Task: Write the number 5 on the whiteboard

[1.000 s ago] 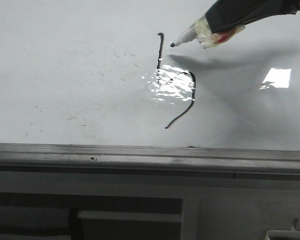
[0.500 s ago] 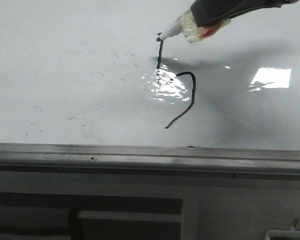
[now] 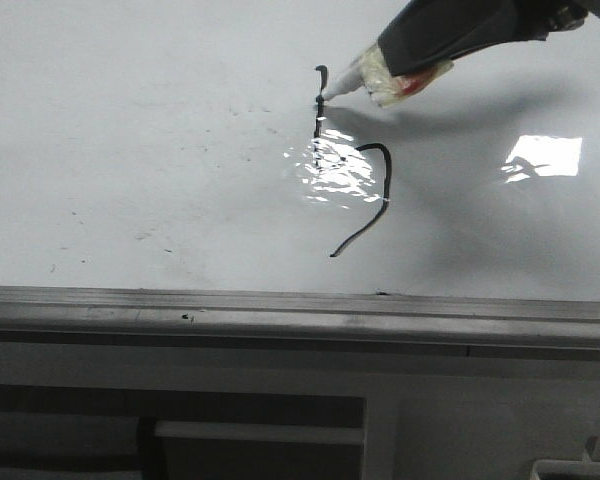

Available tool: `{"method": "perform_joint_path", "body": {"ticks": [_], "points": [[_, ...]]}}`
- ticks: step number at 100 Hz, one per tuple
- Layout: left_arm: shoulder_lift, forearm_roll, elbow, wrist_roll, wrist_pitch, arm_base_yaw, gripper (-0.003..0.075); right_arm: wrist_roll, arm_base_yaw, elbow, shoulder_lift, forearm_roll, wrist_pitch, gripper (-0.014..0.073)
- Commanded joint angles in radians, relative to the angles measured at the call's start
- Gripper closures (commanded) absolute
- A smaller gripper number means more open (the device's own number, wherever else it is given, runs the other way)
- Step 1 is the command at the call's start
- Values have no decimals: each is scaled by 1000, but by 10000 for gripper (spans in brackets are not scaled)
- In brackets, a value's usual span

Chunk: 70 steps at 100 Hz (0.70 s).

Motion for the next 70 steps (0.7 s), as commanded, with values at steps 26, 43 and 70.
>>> {"method": "perform_joint_path", "body": {"ticks": [26,43,70], "points": [[4,-28,-29,-8,-22,2,741,-2,-14,-34,1,10,-49,636],[4,-28,-29,-8,-22,2,741,-2,-29,-34,1,10,-43,636],[4,-28,-29,-8,-22,2,741,-2,-46,-34,1,-14,-27,636]]}}
